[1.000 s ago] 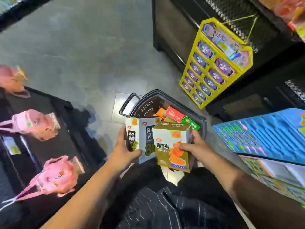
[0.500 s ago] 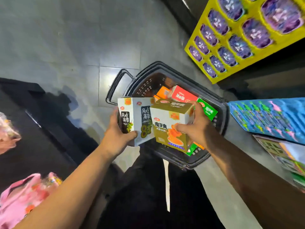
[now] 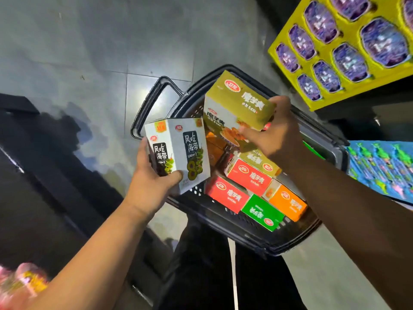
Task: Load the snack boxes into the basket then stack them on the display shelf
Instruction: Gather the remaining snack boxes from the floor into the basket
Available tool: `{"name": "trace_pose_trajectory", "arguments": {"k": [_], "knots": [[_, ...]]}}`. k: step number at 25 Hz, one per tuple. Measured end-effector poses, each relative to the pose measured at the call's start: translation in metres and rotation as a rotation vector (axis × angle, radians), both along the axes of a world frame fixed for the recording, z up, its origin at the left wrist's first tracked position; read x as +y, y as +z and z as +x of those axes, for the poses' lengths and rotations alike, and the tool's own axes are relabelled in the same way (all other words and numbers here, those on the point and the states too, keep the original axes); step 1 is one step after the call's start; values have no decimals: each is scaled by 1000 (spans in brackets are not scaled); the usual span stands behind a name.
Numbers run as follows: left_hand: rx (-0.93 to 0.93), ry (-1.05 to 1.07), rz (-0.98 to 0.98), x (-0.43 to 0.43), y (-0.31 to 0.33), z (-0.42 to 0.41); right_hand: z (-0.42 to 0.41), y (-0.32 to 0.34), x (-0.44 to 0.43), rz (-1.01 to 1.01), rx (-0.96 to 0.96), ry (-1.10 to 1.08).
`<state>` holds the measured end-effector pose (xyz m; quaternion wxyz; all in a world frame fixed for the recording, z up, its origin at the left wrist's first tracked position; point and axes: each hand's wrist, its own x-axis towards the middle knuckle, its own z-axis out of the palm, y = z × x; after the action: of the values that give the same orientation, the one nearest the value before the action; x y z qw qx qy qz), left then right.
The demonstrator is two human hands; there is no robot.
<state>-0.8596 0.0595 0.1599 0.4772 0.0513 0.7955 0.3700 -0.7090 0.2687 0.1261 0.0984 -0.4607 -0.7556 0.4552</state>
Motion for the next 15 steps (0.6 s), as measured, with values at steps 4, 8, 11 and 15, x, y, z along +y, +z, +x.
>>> {"name": "trace_pose_trajectory", "arguments": {"k": [4,8,11,15], "knots": [[8,-37,-2,-1,-8,1,-21,-10,6,-52,-110,-7],[12,-75,0,-3,-18,3,-16,-27,-1,-53,-196,43],[22,-118,-1,-7,-26,1,-10,-41,-5,55,-269,59],[20,-169,-11,-14,-39,-3,-13,-65,5,257,-530,221]]}}
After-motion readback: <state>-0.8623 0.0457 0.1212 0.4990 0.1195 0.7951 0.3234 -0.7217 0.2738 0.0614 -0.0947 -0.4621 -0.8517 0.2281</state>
